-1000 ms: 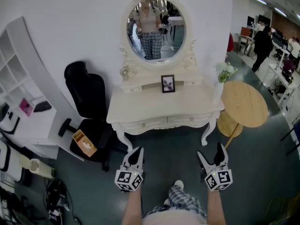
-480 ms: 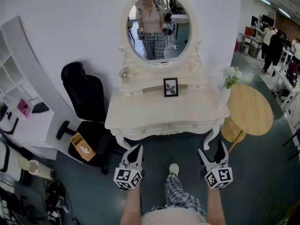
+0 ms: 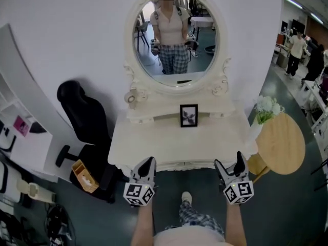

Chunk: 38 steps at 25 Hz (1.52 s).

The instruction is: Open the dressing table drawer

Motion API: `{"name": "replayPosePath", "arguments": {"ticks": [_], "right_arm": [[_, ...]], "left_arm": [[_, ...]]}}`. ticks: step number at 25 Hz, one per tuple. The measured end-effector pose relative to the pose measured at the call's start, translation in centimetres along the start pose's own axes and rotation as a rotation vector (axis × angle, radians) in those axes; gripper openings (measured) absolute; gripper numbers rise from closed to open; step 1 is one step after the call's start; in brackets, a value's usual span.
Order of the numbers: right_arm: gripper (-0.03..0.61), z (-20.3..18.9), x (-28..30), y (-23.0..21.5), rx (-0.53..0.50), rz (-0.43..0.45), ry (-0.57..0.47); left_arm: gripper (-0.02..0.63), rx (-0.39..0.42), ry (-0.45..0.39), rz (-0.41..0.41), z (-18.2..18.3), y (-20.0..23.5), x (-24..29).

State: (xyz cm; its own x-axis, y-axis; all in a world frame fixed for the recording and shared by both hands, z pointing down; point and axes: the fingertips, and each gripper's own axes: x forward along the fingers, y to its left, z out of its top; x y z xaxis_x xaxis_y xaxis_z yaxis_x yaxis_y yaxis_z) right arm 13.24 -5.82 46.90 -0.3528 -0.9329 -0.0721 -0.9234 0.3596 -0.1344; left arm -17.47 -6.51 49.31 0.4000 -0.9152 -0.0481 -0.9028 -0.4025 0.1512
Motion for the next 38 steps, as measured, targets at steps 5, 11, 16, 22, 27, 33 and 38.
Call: {"name": "replayPosePath", "arguments": {"ticks": [5,11,16,22,27,33,38], "right_arm": [[0.469,0.0,8.9,-3.5,-0.014,0.024,0.028],[0.469,-0.6,16.7,-6.5,-0.019,0.019,0.057],[0.468,-2.4,19.8,-8.5,-0.018,-0.009,0.104],[0.468,-4.6,21.5,-10.9,-0.011,-0.054,0.155],[0.468,-7.0,22.6,-13.1,-0.008,-0.082,0.203],[0.448,-10.1,24.1,-16.3,-0.021,-0.138,0.258],[0.412,-13.1,25.1,-18.6,-0.022,-0.175,0.314]], "left_arm": [[0.028,0.004,-0.008,0.028,1.0,3.7,8.5],[0.028,0.019,-0.003,0.042,1.2,6.6,15.0],[0.028,0.035,0.007,0.054,0.5,8.2,18.5],[0.028,0.039,0.046,0.016,-0.8,7.8,22.3],[0.028,0.008,0.081,-0.013,-3.0,6.8,25.3],[0.028,-0.005,0.138,-0.082,-6.7,3.7,29.3],[0.028,-0.032,0.18,-0.136,-9.8,0.1,31.8]]}}
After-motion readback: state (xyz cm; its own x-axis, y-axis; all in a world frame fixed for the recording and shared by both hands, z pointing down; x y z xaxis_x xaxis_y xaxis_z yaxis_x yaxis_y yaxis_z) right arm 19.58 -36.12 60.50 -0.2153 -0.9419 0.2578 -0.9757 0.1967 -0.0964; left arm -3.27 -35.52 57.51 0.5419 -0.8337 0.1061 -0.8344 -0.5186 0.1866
